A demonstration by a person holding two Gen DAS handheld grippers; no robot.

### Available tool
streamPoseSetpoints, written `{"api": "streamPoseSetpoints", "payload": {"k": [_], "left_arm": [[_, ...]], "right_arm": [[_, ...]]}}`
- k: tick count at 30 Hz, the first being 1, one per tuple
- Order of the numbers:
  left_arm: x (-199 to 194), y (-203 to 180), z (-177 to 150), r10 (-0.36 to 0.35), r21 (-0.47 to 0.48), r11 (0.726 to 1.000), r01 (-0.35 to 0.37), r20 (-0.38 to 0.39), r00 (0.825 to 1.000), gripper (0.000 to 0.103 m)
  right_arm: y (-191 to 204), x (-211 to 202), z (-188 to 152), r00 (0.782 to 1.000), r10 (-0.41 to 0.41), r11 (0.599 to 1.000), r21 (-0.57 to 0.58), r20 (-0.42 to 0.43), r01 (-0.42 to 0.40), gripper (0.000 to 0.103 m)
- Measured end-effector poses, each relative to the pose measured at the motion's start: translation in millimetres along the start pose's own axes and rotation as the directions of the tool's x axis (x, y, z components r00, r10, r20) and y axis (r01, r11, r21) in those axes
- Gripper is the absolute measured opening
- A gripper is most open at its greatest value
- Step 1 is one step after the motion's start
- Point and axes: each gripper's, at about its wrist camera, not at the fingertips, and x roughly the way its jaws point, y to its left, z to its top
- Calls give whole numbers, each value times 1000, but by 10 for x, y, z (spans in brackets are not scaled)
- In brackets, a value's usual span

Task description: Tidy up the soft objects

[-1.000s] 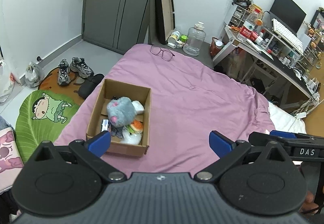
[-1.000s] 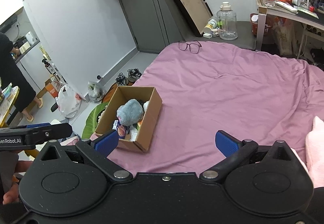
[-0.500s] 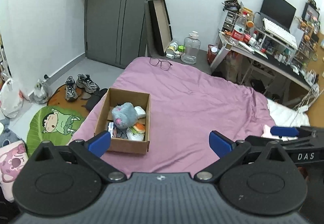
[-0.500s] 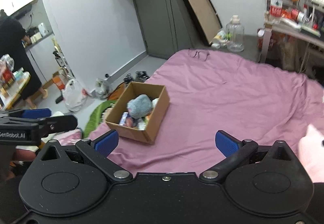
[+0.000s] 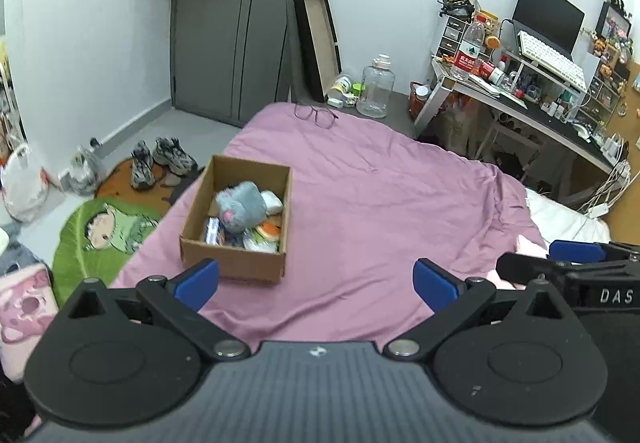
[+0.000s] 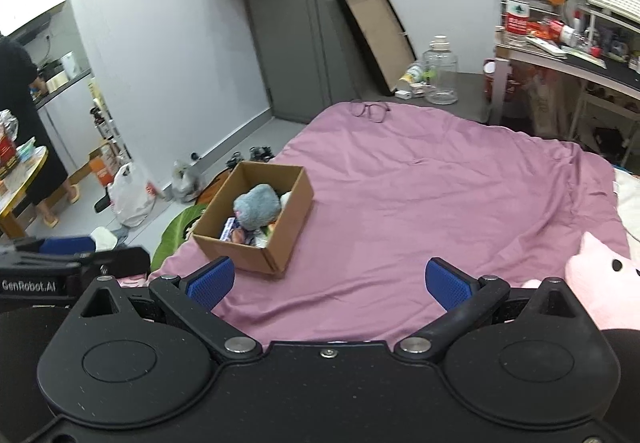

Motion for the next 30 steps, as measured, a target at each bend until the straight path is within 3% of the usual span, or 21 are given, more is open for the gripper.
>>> {"api": "streamPoseSetpoints", "payload": {"k": [4, 16, 30], "left_arm": [[-10, 15, -62, -10, -37, 999, 10, 5, 1000, 102], [12, -125, -66, 26, -24, 999, -26, 15, 1000, 102], [-3, -151, -105, 51, -31, 998, -50, 10, 999, 102]], "right_arm": [[-61, -33, -38, 1000, -6, 1000, 15, 0, 6, 103], [-159, -61, -75, 999, -38, 998, 57, -5, 38, 103], [-185, -51, -76, 1000, 7, 998, 56, 4, -7, 103]]}}
